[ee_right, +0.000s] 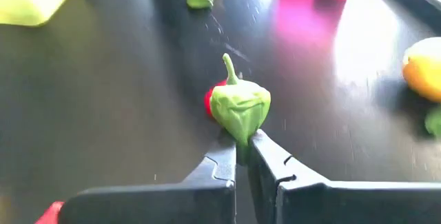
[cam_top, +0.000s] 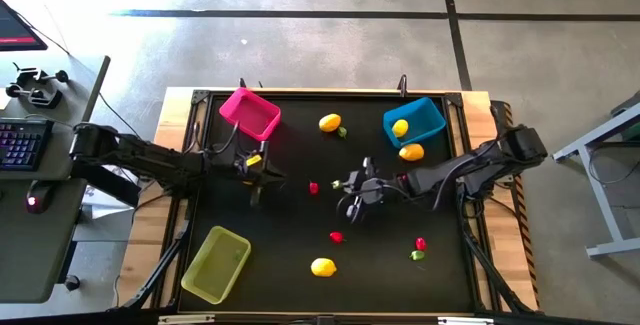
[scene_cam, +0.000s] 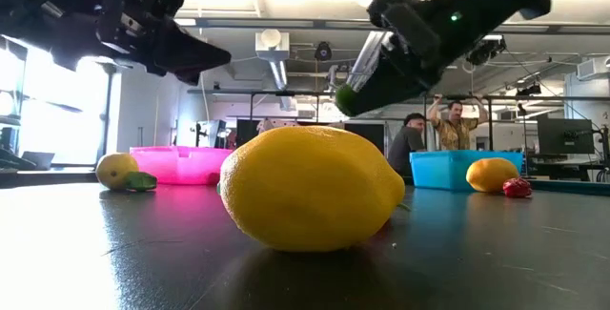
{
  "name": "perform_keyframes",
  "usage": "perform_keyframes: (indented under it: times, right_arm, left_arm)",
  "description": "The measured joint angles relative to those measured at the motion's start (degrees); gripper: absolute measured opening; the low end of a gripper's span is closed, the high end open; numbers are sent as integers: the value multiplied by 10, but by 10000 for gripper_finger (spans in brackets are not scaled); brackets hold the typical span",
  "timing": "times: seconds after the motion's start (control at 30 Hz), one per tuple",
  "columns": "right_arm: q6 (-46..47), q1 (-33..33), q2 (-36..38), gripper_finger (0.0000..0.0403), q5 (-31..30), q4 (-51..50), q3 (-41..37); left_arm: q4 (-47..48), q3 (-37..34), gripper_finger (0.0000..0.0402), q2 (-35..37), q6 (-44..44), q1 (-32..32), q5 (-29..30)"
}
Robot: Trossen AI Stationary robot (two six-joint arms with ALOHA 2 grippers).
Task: Sort produce into baskets
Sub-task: Put the green bell pepper into the yellow bin
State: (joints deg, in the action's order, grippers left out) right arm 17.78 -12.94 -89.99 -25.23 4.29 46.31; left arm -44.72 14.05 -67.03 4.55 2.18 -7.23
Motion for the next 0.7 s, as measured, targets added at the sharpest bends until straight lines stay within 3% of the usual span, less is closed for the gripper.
perform_keyframes:
  times: [0.17, 0.5, 0.7]
  right_arm:
    - [-37, 2, -12, 1, 15, 48, 0]
    - [-63, 1, -12, 1, 25, 68, 0]
    - [-65, 0, -12, 1, 34, 72, 0]
  left_arm:
    - [-2, 34, 17, -51, 23, -26, 14]
    - [-2, 105, 106, -148, 61, -58, 63]
    - [-6, 154, 130, -209, 76, -60, 79]
